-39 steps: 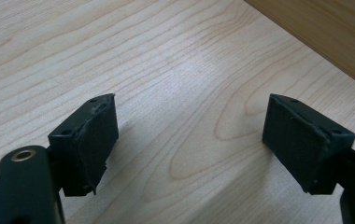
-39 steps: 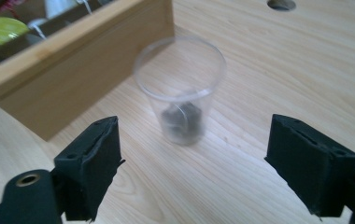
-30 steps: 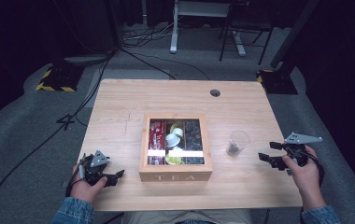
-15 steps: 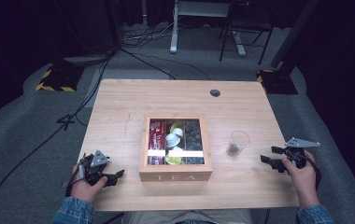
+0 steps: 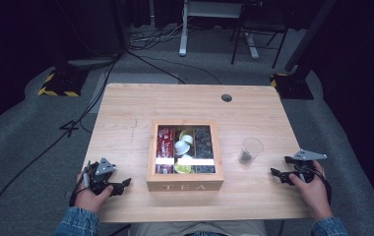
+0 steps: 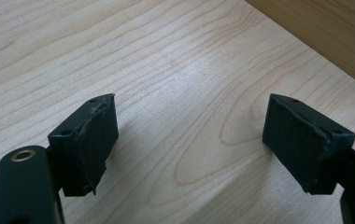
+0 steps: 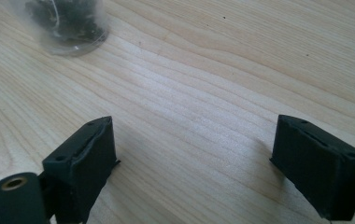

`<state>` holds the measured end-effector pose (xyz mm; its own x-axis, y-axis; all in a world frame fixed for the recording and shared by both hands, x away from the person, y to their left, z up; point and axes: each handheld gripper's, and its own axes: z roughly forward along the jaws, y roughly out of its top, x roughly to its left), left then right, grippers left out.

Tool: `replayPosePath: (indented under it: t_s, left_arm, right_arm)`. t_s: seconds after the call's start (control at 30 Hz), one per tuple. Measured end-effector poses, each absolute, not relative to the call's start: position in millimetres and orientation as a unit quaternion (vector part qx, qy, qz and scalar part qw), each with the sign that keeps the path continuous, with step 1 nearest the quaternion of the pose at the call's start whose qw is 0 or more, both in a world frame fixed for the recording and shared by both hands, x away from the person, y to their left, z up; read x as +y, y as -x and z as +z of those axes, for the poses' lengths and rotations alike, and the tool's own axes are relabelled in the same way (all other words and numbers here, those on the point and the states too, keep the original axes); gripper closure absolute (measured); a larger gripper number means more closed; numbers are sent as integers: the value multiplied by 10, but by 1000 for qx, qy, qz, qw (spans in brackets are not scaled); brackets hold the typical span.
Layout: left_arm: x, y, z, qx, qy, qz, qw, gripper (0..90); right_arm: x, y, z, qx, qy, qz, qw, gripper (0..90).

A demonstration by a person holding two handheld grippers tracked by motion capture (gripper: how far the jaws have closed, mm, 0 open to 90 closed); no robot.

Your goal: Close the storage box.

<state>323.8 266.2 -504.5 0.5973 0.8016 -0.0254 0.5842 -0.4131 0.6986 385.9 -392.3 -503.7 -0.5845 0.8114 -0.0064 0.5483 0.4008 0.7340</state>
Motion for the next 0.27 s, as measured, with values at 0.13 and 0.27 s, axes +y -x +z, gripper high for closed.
replayPosePath:
  t_s: [0.13,0.27]
  left_arm:
    - [2663,-3239,-5045,419,-826,160,342,185]
    - [2661,-3239,-5044,419,-826,159,342,185]
  right_arm:
    - [-3922,-3861,-5038,816,-418,355,185,129]
    - [-3915,-3860,-5039,814,-420,354,186,125]
